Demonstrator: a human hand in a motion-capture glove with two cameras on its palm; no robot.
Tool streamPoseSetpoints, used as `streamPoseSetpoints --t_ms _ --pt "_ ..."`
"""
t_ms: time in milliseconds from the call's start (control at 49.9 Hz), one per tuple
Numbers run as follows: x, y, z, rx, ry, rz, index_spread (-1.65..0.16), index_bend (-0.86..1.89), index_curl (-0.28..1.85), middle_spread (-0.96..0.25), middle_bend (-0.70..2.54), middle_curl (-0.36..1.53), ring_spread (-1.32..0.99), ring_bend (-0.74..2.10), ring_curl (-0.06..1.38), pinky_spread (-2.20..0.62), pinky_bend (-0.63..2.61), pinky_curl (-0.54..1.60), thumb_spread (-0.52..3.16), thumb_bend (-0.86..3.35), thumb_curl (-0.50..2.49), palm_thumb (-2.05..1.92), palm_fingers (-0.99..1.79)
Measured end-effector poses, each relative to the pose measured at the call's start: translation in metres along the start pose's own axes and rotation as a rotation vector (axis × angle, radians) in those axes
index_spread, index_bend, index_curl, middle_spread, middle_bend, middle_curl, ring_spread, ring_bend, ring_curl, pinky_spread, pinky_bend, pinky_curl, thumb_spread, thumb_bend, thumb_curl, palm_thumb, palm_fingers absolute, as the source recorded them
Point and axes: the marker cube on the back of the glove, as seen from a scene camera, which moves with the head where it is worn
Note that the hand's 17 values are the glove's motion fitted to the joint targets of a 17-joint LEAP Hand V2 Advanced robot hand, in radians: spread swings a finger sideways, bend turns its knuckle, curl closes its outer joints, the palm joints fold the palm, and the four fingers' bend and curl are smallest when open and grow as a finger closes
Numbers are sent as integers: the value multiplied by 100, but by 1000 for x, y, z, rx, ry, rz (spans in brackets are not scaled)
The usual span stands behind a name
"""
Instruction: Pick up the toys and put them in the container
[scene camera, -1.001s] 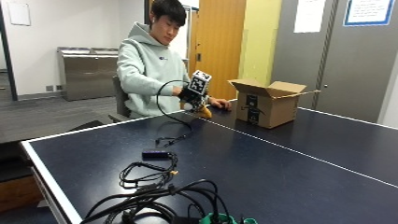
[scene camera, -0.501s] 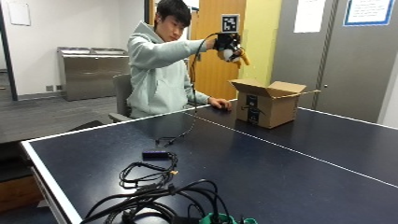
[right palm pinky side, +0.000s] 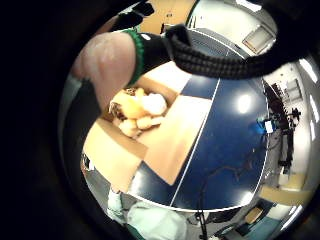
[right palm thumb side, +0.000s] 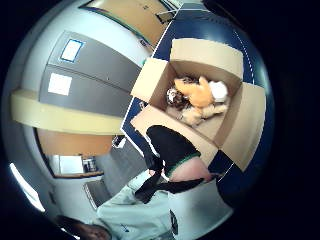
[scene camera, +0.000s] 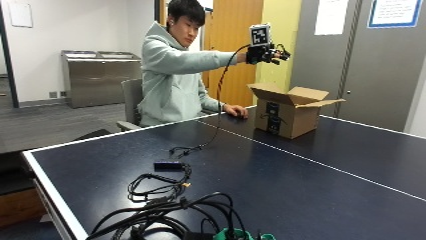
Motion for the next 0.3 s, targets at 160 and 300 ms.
streamPoseSetpoints --t_ms 160,300 --pt "-41 33 -21 64 -219 -109 -26 15 58 1 26 45 -5 38 35 3 101 41 112 -3 52 -1 -14" --pt "21 67 -17 125 -191 -198 -25 18 56 2 24 44 -3 33 33 6 92 37 118 -1 47 1 -5"
